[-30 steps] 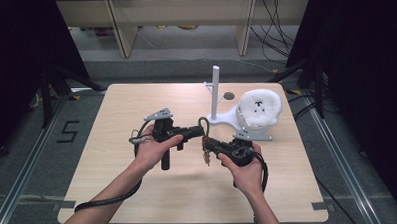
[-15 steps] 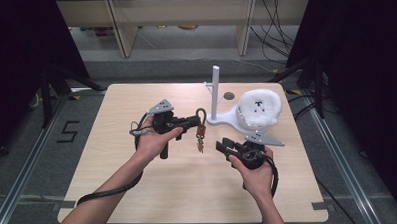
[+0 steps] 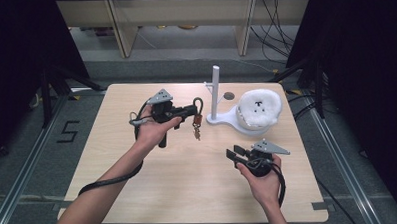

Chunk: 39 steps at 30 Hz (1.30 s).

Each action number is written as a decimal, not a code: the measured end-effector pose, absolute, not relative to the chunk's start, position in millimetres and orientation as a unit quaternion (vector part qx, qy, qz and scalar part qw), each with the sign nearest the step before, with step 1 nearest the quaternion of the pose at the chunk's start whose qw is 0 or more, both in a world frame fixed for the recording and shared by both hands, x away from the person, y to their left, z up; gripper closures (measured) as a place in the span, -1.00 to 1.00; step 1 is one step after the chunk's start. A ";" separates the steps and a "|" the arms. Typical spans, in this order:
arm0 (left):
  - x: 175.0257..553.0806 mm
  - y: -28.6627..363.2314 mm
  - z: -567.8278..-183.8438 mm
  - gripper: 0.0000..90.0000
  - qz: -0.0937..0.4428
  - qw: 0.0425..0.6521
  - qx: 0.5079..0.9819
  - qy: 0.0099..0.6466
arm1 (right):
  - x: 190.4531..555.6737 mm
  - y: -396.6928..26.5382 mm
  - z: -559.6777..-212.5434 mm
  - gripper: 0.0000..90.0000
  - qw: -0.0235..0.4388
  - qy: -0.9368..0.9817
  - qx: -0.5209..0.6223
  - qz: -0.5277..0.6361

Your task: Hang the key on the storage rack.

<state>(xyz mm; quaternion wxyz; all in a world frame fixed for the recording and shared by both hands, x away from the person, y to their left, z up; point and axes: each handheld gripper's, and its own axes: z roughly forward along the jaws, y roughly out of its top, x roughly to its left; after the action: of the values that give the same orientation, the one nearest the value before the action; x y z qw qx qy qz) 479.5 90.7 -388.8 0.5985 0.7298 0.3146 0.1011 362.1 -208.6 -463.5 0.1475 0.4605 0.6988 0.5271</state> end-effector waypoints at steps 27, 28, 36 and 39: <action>516.4 74.0 -381.4 0.87 0.126 0.589 0.730 0.324 | 353.8 -230.3 -483.5 0.31 0.144 0.680 0.501 0.515; 517.4 72.9 -381.3 0.87 0.125 0.590 0.729 0.323 | 353.6 -230.5 -483.4 0.31 0.144 0.680 0.502 0.515; 525.9 68.1 -379.5 0.87 0.123 0.586 0.731 0.327 | 353.6 -232.6 -483.5 0.30 0.149 0.678 0.502 0.516; 530.2 67.2 -379.4 0.87 0.123 0.583 0.731 0.333 | 355.6 -234.6 -485.1 0.30 0.159 0.684 0.489 0.517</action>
<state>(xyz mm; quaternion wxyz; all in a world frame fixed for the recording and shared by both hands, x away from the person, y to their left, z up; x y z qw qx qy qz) 530.2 67.2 -379.4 0.5832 0.7307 0.3330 0.1232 355.6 -234.6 -485.1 0.1593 0.4892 0.6839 0.5173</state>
